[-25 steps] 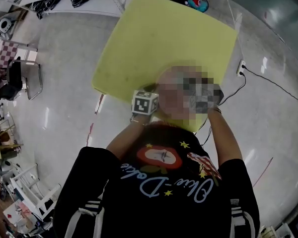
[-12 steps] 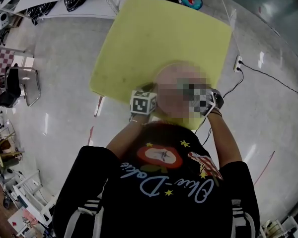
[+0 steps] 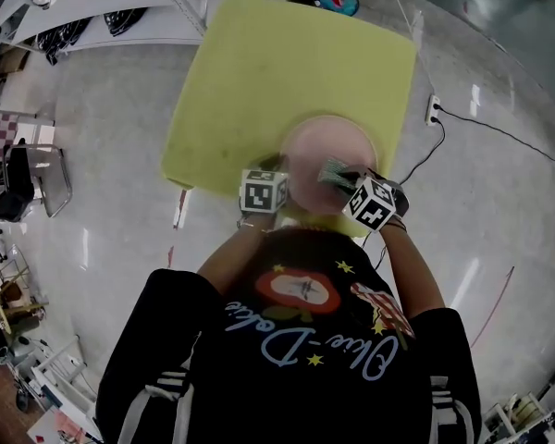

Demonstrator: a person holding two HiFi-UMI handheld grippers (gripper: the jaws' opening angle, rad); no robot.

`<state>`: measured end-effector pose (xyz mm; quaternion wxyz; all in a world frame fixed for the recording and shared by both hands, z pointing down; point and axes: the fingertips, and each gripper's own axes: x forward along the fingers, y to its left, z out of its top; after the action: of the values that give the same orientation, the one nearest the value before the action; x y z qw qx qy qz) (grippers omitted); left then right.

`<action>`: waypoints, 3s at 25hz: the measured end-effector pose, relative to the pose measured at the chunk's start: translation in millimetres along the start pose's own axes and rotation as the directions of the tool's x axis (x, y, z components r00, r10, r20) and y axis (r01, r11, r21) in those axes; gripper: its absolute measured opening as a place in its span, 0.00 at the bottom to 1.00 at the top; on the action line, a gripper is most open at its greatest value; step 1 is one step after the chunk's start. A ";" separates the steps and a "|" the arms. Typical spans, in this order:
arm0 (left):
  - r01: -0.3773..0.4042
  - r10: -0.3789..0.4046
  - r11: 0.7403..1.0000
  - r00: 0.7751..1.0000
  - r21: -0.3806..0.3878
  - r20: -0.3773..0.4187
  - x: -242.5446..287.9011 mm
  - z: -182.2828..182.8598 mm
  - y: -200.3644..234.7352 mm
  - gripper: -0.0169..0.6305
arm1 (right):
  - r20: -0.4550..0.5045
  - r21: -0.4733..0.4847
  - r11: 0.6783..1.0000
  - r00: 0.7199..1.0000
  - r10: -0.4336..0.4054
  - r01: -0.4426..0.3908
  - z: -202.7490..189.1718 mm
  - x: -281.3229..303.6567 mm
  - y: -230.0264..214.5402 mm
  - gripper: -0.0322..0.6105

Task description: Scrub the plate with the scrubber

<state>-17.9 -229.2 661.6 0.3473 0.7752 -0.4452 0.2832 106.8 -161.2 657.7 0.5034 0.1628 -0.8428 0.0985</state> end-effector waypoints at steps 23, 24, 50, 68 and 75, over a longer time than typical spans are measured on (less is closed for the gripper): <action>-0.001 0.001 1.000 1.000 0.016 0.004 4.5 -0.3 -3.2 0.07 | 0.058 0.112 0.983 0.988 0.142 -0.148 16.5 4.7 60.5 0.16; -0.001 0.001 1.000 1.000 0.015 0.005 4.9 -0.5 -2.9 0.07 | 0.062 0.115 0.980 0.985 0.159 -0.165 18.5 5.9 63.7 0.16; 0.011 -0.017 0.995 0.998 0.102 0.059 -8.6 15.0 -4.0 0.11 | 0.349 0.363 0.932 0.927 -0.141 0.005 51.1 -39.5 6.6 0.15; 0.084 -0.203 0.944 0.910 0.319 0.361 -107.7 76.4 -50.2 0.03 | 0.497 0.577 0.800 0.706 -0.504 0.164 98.8 -123.0 -10.4 0.15; 0.105 -0.283 0.910 0.865 0.402 0.414 -150.8 73.2 -70.3 0.03 | 0.521 0.604 0.768 0.625 -0.582 0.211 111.1 -148.8 9.2 0.15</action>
<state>-12.8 -187.2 484.8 0.1073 0.9124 -0.3727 0.1311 78.1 -163.3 474.1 0.1076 0.4969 -0.8524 0.1223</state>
